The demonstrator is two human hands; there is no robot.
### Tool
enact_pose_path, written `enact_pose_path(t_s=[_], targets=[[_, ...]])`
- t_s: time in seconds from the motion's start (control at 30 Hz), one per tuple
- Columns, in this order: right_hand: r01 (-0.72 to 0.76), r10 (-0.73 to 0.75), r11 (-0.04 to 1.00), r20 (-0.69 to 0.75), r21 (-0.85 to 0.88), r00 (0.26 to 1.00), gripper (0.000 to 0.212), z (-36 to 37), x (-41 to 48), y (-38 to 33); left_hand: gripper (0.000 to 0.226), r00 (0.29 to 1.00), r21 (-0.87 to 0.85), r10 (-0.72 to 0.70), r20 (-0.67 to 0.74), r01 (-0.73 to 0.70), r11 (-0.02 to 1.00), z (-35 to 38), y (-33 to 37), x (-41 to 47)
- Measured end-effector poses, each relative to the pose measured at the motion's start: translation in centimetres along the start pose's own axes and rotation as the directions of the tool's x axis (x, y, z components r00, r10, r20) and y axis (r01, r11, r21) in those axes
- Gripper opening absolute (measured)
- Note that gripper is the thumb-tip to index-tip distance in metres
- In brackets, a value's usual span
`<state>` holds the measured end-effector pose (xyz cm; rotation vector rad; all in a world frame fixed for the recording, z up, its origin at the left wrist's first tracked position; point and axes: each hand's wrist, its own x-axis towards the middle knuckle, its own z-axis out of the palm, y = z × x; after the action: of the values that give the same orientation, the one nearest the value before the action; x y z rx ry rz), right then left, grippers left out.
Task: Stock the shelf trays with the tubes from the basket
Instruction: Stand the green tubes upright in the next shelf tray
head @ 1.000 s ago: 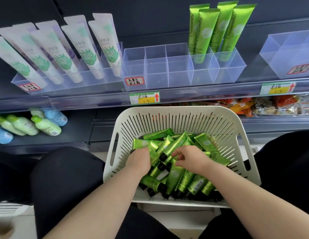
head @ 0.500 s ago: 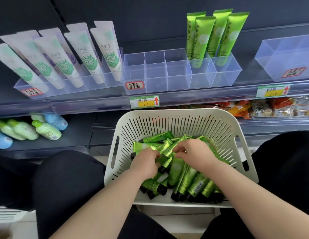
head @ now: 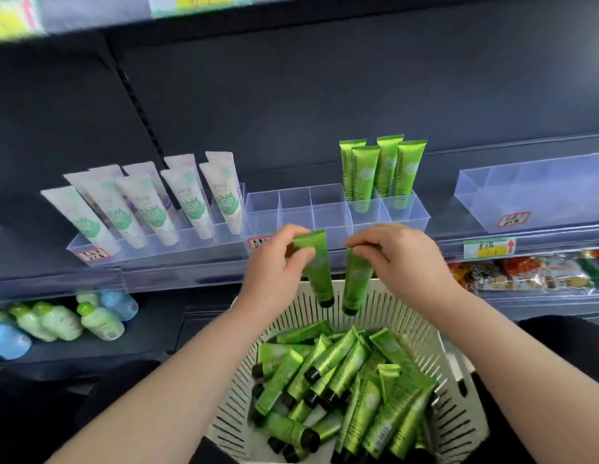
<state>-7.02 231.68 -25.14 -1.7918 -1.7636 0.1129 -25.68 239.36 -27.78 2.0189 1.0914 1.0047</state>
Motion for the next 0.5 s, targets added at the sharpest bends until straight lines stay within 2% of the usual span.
enact_pose_path(t_s=[0.13,0.23,0.37,0.5], targets=[[0.059,-0.059,0.998,-0.199,-0.01,0.978,0.017,-3.8,3.4,-1.2,0.013,0.974,-0.103,0.054,-0.221,-0.078,0.992,-2.6,4.0,5.5],[0.063,-0.062,0.998,-0.27,-0.008,0.961,0.019,-4.9,5.5,-1.5,0.013,0.948,-0.06,0.054,-0.313,-0.076,0.995,-3.3,5.2,9.6],[0.044,-0.044,0.999,-0.289,-0.007,0.956,0.02,-4.9,7.4,-0.8,0.015,0.941,-0.016,0.011,-0.34,-0.018,1.0,-2.7,5.0,14.0],[0.049,-0.037,0.998,-0.3,0.033,0.953,0.021,-4.3,7.7,0.8,0.016,0.955,0.049,-0.034,-0.294,0.051,0.997,-1.2,4.0,17.0]])
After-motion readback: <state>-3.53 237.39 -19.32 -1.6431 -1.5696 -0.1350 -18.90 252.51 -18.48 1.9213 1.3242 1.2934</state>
